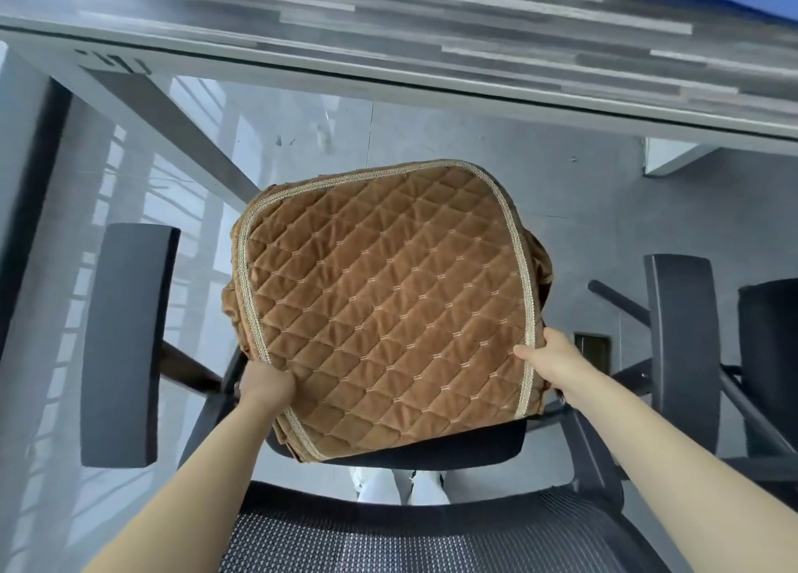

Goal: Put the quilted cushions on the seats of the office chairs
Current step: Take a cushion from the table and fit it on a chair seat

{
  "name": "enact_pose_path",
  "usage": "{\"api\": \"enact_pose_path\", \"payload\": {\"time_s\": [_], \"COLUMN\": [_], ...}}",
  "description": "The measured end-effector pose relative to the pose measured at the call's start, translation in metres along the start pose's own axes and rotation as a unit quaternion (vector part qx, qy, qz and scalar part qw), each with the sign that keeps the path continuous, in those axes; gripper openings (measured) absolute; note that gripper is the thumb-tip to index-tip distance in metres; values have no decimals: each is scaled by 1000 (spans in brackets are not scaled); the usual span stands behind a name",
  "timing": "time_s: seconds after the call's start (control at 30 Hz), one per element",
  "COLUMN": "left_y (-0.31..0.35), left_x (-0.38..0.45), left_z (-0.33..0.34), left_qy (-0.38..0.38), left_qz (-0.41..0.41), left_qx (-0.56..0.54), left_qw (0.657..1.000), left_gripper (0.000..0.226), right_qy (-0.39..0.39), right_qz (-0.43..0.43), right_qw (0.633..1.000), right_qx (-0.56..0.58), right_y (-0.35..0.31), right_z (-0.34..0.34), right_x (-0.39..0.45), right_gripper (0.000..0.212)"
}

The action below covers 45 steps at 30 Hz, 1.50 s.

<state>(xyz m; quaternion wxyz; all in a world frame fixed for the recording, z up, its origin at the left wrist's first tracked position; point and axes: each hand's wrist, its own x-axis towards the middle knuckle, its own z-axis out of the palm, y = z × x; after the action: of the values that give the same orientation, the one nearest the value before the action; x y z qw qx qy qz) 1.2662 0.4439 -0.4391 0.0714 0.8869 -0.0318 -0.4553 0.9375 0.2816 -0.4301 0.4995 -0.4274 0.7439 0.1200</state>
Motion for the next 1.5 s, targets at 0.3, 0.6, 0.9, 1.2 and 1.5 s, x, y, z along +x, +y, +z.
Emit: {"api": "enact_pose_path", "payload": {"time_s": [0.3,0.6,0.9,1.2,1.5], "left_y": [-13,-3,63,50,63], "left_x": [-25,-15,31,74,65], "left_z": [-7,6,38,54,42], "left_qy": [117,167,177,227,235], "left_qz": [106,306,410,428,426], "left_qx": [209,380,297,311,318], "left_qw": [965,857,844,818,814], "left_gripper": [55,79,64,69,66], "right_qy": [271,232,185,236,215], "right_qz": [-145,-252,-442,-415,-421], "right_qw": [913,875,762,763,772], "right_qx": [-268,-343,-435,-436,-426], "right_y": [22,-15,-81,-42,-62], "right_z": [22,37,67,55,44], "right_x": [-45,-23,29,73,64], "right_gripper": [26,44,58,62,58]}}
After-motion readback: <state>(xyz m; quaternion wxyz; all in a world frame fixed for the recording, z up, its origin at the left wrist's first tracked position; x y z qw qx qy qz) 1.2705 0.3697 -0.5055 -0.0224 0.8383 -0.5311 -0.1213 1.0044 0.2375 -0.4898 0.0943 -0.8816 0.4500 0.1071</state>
